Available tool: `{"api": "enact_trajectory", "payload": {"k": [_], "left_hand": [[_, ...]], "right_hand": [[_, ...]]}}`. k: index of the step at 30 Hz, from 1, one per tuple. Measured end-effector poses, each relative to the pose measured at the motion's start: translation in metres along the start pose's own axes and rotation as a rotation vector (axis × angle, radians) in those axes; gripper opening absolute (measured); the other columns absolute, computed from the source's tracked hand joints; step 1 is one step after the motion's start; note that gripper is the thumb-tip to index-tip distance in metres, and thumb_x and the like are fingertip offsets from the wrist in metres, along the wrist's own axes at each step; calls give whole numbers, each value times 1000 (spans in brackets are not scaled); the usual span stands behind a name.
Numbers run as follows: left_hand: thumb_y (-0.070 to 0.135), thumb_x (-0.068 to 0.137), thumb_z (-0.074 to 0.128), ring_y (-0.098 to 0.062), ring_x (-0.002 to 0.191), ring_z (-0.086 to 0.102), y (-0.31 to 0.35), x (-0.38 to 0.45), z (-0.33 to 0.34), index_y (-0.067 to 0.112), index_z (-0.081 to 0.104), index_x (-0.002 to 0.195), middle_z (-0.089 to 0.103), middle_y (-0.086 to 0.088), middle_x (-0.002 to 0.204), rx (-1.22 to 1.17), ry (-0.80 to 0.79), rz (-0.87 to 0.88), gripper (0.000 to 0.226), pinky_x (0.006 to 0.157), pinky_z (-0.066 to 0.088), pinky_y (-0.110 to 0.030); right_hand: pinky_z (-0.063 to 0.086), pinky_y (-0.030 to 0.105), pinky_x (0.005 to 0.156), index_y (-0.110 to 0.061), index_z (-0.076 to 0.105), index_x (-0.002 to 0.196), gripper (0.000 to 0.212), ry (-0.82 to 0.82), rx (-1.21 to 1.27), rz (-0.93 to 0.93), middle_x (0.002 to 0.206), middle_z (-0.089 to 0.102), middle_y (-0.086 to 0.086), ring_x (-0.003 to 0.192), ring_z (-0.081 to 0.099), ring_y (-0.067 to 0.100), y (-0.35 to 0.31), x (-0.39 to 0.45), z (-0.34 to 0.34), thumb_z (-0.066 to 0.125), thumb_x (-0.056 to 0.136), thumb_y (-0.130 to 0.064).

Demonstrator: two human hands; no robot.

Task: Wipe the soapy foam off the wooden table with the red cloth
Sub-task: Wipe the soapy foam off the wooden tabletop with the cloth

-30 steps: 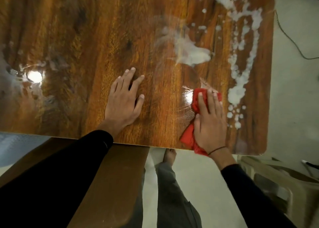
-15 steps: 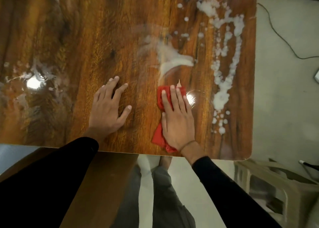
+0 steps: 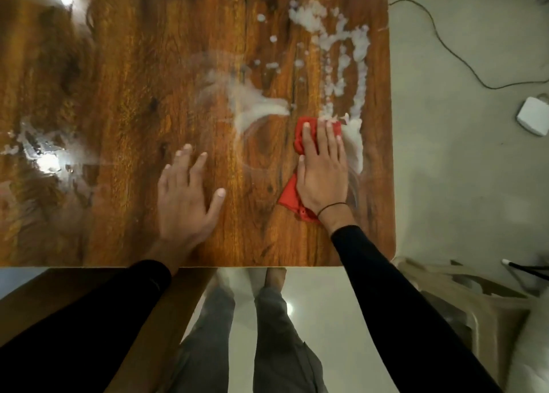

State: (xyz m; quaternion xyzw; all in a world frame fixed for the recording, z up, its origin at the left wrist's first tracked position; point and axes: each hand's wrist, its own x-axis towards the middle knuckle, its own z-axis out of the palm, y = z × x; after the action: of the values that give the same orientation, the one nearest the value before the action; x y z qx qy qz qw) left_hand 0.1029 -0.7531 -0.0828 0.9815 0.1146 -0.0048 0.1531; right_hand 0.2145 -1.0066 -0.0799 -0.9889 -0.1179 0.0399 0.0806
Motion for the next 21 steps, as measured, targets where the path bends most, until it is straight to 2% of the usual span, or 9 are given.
{"api": "enact_trajectory", "payload": {"k": [3,6,11,15,21], "left_hand": [[61,108,39,-33,170,17,28,0,13,18,29,174,18,-12,184,-2,3,-71,79,138,13,-56],[61,106,42,-33,170,17,17,1,21,21,26,174,18,-11,184,13,14,-43,81,137,14,-58],[62,103,46,-34,170,17,18,5,23,20,26,174,18,-13,184,18,-7,-56,85,136,13,-58],[62,101,47,-35,170,18,18,5,20,18,27,174,18,-14,183,26,-22,-74,87,136,13,-57],[63,101,45,-35,170,17,23,5,18,17,30,173,19,-14,183,17,-26,-80,87,136,12,-58]], "right_hand": [[12,52,141,-16,12,180,72,-38,12,-143,188,4,14,175,3,30,-11,-20,0,40,115,-32],[9,50,142,-18,15,180,75,-69,34,-247,188,7,12,175,5,28,2,-53,5,45,114,-33],[5,49,142,-24,9,181,76,-83,11,-59,189,0,6,175,1,25,57,-90,0,37,111,-36],[7,53,142,-20,11,181,72,-57,27,105,189,4,11,175,2,29,90,-68,-9,34,114,-33],[12,55,141,-16,14,180,69,-10,-5,72,187,10,16,175,7,33,70,18,-6,35,116,-34]]}}
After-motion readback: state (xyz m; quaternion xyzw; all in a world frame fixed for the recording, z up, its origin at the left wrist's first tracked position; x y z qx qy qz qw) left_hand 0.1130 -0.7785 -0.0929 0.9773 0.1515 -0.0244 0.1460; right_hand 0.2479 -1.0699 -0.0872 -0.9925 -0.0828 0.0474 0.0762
